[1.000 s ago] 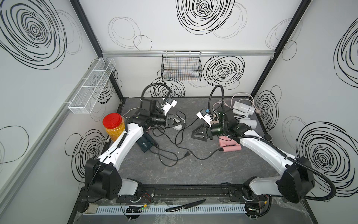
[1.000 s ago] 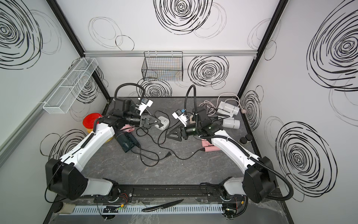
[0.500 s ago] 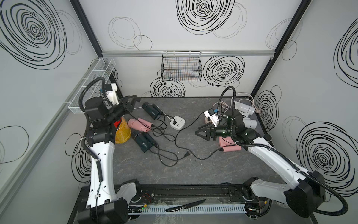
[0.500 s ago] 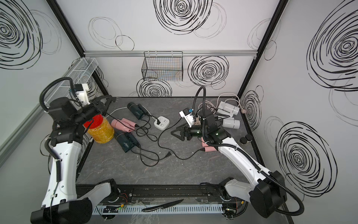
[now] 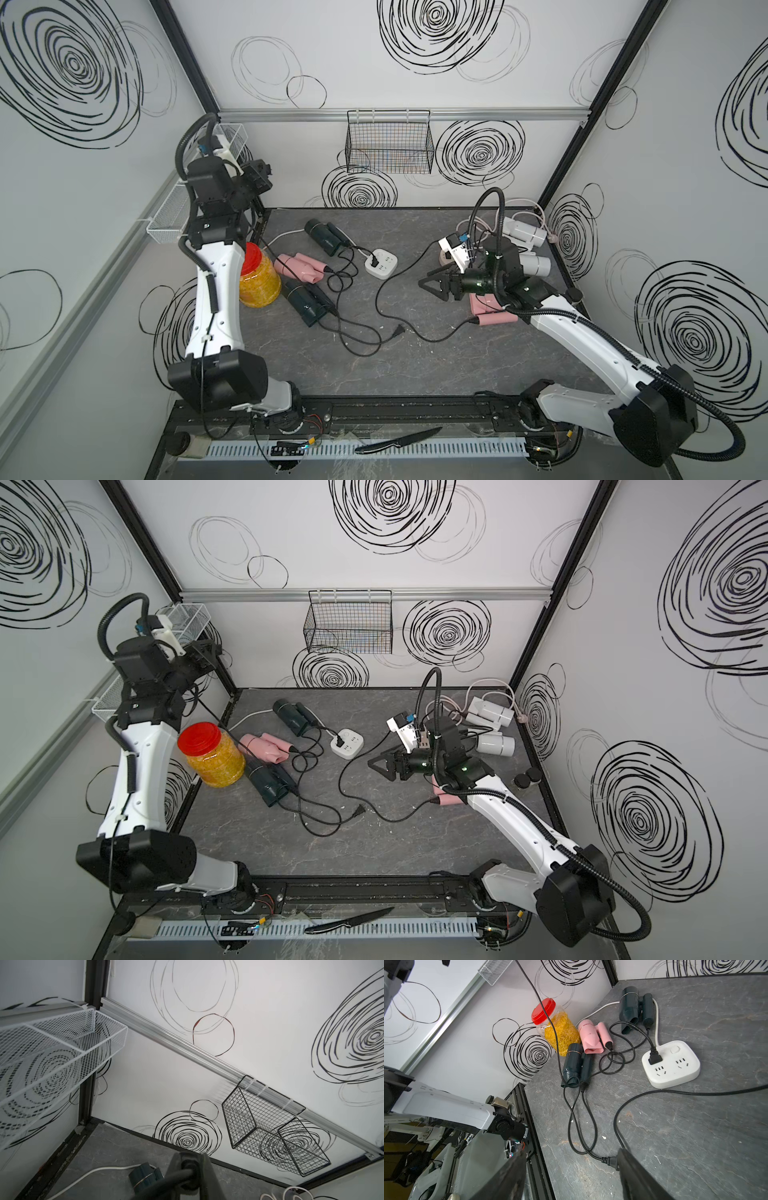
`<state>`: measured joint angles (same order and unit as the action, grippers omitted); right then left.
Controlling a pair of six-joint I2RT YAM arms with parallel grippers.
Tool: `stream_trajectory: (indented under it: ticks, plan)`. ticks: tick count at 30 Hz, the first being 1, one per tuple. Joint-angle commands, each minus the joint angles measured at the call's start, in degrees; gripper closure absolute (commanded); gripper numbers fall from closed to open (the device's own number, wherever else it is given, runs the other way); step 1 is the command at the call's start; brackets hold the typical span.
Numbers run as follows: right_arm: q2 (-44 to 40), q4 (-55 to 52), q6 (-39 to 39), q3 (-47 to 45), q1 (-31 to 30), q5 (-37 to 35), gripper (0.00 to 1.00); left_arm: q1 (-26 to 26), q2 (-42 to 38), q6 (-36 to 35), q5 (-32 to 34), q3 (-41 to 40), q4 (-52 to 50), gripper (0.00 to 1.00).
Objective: Charge the blow dryers
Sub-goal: Insert the plug into the socket.
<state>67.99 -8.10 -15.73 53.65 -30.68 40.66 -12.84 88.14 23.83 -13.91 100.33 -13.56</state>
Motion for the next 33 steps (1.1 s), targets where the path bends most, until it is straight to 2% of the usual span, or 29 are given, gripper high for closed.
stream_trajectory:
  ticks: [1,5,8,10,12,17,23,28,33]
  plan:
    - [0.0,1.5,-0.3,-0.4,-0.3,-2.3,0.30,4.4,5.9,-5.9,7.6,7.9,1.5,0.94]
    - [-0.2,1.7,-0.5,-0.9,-0.6,-3.6,0.32,10.8,17.2,-14.9,13.0,22.8,-5.2,0.93]
    - [-0.5,1.8,-0.5,-1.5,-0.8,-4.1,0.33,14.1,25.4,-17.6,13.8,34.2,-12.4,0.93]
    - [-0.6,1.8,-0.6,-2.0,-0.9,-4.5,0.33,16.4,27.7,-18.4,14.3,36.2,-14.3,0.93]
    - [-0.6,2.0,-0.7,-2.6,-1.0,-5.2,0.33,19.0,27.5,-19.3,14.8,33.2,-13.6,0.93]
    - [-0.7,2.4,-1.2,-3.7,-1.0,-5.8,0.34,25.6,24.5,-21.8,16.6,19.5,-8.5,0.93]
    - [-1.1,1.1,-1.4,-3.8,-0.9,-7.2,0.35,31.7,24.6,-24.5,17.4,8.7,-6.8,0.94]
    - [-1.8,1.1,-1.5,-4.6,-0.9,-7.9,0.35,34.8,23.2,-23.2,15.2,0.8,-4.8,0.94]
    - [-1.8,1.8,-2.0,-4.9,-0.8,-8.3,0.36,37.6,22.3,-21.7,16.3,-6.5,-1.5,0.94]
